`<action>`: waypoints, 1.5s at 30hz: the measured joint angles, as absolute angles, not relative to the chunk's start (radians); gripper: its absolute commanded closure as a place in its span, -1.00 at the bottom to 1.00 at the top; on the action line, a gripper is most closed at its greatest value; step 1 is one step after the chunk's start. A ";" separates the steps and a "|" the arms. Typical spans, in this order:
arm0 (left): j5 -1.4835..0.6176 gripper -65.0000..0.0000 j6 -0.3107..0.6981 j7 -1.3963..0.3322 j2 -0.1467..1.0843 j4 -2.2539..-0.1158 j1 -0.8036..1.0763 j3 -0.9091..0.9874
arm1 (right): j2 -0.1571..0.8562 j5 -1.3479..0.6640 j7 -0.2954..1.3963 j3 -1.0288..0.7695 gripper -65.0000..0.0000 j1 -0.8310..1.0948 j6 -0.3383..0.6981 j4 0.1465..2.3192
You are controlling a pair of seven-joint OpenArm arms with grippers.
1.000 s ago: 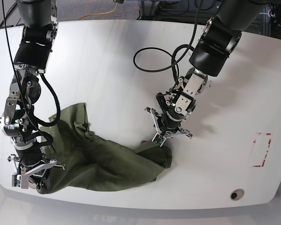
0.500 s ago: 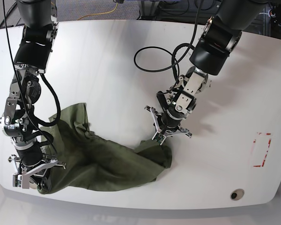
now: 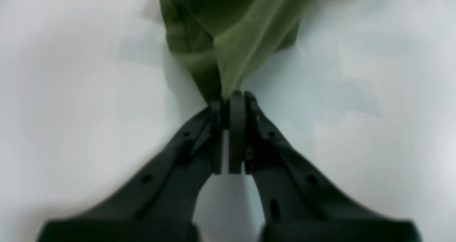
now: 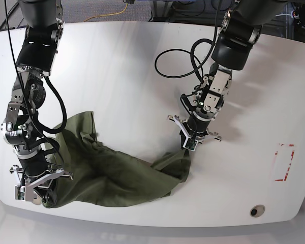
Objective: Layout the t-shirt on the table in an organized manner, then fold the t-shirt properly
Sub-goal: 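Lift and pull the shirt taut between both grippers, spreading it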
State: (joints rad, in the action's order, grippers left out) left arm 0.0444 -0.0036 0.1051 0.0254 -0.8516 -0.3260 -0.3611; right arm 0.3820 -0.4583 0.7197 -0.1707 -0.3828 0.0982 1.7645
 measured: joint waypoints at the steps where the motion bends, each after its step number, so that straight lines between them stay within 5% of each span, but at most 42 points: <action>1: 0.044 1.00 -0.003 0.115 0.025 -0.852 -0.322 -0.358 | 0.382 -0.456 0.719 -0.170 1.00 -0.379 0.097 1.769; 13: 0.044 1.00 -0.004 0.258 0.025 -0.858 -0.285 -0.286 | 0.382 -0.456 0.719 -0.169 1.00 -0.340 0.098 1.799; 32: -0.101 1.00 -0.001 0.245 0.027 -1.125 -0.179 -0.209 | 0.380 -0.456 0.719 -0.169 1.00 -0.299 0.098 1.828; 45: -0.229 1.00 -0.008 0.133 0.150 -1.372 -0.154 -0.204 | 0.380 -0.457 0.720 -0.168 1.00 -0.253 0.099 1.919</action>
